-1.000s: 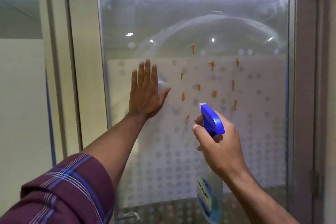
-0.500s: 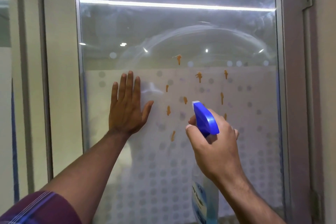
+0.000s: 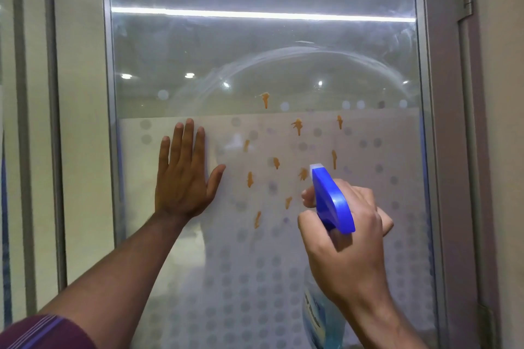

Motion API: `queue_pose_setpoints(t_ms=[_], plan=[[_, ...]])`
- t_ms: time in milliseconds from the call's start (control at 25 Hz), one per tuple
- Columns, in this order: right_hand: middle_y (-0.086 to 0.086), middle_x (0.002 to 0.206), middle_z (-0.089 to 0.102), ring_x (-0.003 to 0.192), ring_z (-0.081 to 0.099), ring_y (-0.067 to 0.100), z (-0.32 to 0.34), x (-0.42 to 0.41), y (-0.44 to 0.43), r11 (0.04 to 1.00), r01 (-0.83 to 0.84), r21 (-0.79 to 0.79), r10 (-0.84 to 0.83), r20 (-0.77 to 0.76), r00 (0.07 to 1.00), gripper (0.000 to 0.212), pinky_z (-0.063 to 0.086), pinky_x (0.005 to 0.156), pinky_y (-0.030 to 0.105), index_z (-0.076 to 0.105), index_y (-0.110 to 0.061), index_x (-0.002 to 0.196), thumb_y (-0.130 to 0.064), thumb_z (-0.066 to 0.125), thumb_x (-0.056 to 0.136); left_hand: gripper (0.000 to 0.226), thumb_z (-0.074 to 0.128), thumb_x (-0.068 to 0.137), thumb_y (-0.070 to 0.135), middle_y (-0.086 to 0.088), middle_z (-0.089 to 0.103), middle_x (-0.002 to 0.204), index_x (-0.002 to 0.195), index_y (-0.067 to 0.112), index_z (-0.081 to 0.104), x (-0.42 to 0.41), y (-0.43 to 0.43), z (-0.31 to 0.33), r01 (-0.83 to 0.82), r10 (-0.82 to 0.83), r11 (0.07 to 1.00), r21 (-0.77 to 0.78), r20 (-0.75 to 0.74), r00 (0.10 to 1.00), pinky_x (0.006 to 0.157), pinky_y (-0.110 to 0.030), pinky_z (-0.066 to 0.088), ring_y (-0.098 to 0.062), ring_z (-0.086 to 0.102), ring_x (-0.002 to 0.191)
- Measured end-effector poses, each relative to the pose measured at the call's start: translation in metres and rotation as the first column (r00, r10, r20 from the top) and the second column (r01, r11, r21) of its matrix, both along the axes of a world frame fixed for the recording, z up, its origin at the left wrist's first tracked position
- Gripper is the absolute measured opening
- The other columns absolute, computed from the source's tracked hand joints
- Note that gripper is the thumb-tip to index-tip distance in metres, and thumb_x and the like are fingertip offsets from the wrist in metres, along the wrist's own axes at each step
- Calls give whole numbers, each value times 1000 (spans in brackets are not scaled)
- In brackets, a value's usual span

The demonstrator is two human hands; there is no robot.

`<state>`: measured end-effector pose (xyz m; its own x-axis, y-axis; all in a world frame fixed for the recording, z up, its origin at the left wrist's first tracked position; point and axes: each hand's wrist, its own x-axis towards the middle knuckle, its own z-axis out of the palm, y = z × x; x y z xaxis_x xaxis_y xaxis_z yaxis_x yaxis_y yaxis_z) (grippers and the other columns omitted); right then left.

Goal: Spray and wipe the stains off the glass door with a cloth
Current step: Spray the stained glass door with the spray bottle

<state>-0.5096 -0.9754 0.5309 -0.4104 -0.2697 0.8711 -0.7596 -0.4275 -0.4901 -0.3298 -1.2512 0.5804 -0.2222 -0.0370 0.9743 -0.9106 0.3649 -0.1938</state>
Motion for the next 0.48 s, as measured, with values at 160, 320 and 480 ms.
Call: queue_pose_setpoints(t_ms=[160, 320, 480], plan=[[-14, 81, 68, 103, 55, 4, -6, -13, 10, 996, 80, -41, -79, 42, 996, 11, 26, 95, 23, 62, -29, 77, -24, 54, 72, 87, 34, 107, 61, -18, 6, 181, 172, 6, 12, -5, 1, 0, 16, -16, 1000, -2, -11, 1000, 136, -58, 12, -36, 5, 169], [-11, 72, 64, 98, 55, 7, -16, -38, 21, 986, 158, -48, -154, 70, 986, 6, 25, 95, 25, 58, -27, 72, -23, 54, 70, 87, 33, 107, 61, -18, 7, 181, 172, 6, 13, -17, 5, -2, 39, -39, 999, -12, -1, 999, 136, -58, 11, -37, 6, 169], [-5, 60, 55, 85, 56, 14, -28, -42, 20, 984, 174, -32, -171, 62, 983, 6, 28, 87, 35, 51, -24, 64, -22, 53, 69, 87, 35, 107, 60, -19, 8, 181, 171, 6, 13, -6, 0, -6, 16, -16, 1000, -20, 1, 1000, 136, -59, 12, -37, 6, 169]])
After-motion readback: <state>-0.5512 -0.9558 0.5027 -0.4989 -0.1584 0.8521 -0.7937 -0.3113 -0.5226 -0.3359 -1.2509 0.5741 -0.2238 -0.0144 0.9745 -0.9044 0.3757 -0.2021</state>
